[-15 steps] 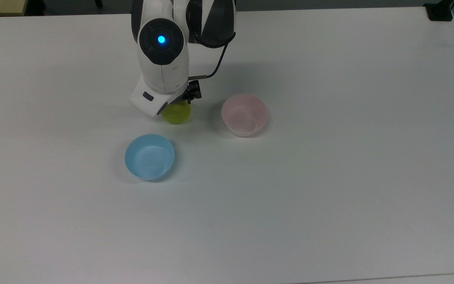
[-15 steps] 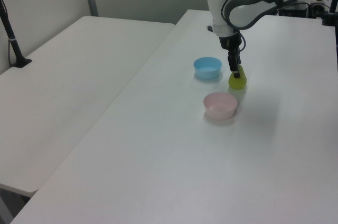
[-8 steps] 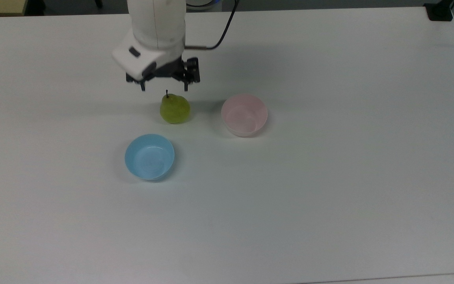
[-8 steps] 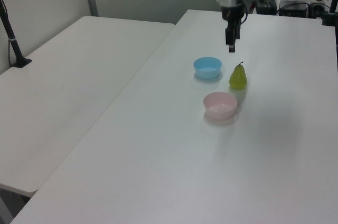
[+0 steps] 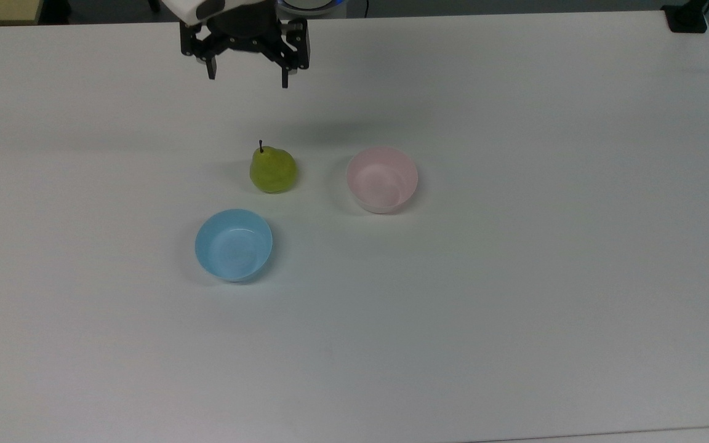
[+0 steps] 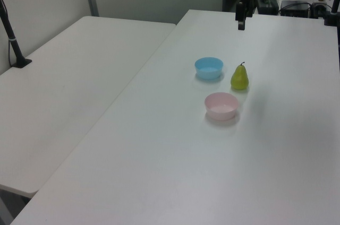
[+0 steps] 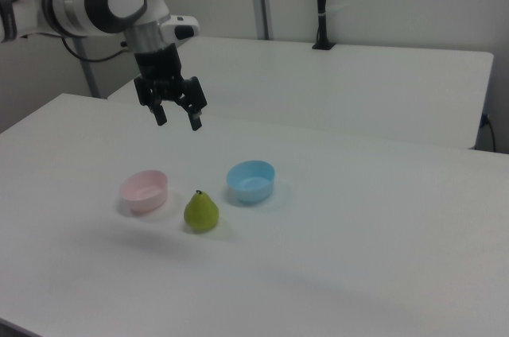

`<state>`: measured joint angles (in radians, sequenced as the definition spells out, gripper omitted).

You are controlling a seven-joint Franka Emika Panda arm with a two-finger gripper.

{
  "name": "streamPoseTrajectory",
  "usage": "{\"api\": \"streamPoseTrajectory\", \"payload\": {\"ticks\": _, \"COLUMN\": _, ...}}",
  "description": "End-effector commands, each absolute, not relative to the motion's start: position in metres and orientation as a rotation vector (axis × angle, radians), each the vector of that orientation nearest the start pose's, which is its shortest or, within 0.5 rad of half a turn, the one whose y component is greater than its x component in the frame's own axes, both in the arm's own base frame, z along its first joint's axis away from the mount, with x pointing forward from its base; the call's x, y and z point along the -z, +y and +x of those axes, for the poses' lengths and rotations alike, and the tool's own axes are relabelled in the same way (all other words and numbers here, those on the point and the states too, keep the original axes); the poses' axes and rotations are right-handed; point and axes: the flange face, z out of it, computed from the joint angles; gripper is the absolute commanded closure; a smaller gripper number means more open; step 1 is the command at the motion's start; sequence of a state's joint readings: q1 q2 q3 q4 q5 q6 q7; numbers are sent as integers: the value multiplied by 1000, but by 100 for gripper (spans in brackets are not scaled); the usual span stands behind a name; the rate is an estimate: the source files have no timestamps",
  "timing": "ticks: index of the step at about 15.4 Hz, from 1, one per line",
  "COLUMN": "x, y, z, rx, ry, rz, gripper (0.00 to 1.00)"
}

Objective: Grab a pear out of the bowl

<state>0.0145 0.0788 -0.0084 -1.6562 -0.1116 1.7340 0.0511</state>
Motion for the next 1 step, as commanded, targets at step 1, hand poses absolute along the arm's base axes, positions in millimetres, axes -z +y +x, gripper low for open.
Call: {"api": "streamPoseTrajectory", "payload": {"ticks": 1, "x": -561, "y": -11, "z": 571, "rx": -28, "ry": 97, "rz": -3226, "gripper": 0}}
